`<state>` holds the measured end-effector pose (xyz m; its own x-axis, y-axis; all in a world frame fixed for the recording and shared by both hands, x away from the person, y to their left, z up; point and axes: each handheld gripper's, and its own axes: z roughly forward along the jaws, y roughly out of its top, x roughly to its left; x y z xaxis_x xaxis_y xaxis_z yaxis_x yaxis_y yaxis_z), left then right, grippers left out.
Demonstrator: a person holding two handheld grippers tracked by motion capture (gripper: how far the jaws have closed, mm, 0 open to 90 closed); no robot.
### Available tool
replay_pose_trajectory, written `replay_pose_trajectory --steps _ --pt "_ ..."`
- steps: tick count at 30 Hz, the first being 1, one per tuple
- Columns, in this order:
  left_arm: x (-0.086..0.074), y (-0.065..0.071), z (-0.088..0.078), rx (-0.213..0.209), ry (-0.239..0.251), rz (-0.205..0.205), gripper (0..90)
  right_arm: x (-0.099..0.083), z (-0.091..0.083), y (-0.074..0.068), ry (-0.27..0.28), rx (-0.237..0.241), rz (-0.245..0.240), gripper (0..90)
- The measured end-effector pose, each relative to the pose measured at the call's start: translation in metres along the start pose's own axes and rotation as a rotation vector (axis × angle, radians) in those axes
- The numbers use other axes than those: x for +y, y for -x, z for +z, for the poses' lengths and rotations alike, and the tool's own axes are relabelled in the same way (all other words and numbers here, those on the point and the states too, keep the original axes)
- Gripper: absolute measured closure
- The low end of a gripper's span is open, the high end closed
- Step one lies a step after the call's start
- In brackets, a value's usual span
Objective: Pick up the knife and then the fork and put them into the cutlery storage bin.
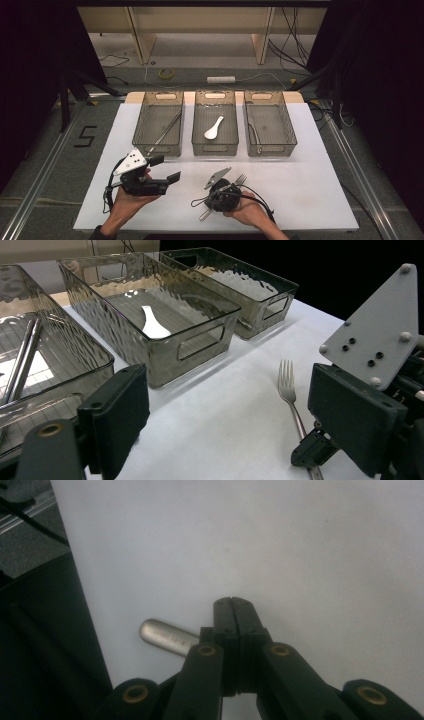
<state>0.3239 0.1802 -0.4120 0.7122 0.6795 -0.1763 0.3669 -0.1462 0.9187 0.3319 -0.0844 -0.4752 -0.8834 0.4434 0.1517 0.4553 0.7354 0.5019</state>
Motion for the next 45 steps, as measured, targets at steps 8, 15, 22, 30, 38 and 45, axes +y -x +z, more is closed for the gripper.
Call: replay_pose_trajectory --steps 8,15,22,30,38,45 --pt "0.0 0.0 0.0 0.0 0.0 0.001 16.3 -0.009 -0.011 0.002 -0.077 0.025 -0.031 90.0" --pt "0.0 0.0 -0.001 0.0 0.0 0.003 16.3 -0.026 -0.025 0.004 -0.122 0.009 -0.043 90.0" --pt "0.0 0.0 0.0 0.0 -0.003 0.006 16.3 -0.049 -0.045 0.017 -0.163 -0.01 0.007 90.0" --pt "0.0 0.0 0.0 0.0 -0.004 0.005 16.3 -0.06 -0.058 0.033 -0.214 -0.069 0.028 90.0" --pt "0.0 0.001 0.0 0.0 -0.004 0.006 16.3 -0.067 -0.067 0.046 -0.242 -0.123 0.063 90.0" --pt "0.0 0.001 0.001 0.0 -0.004 0.005 16.3 -0.063 -0.072 0.046 -0.233 -0.137 0.053 90.0"
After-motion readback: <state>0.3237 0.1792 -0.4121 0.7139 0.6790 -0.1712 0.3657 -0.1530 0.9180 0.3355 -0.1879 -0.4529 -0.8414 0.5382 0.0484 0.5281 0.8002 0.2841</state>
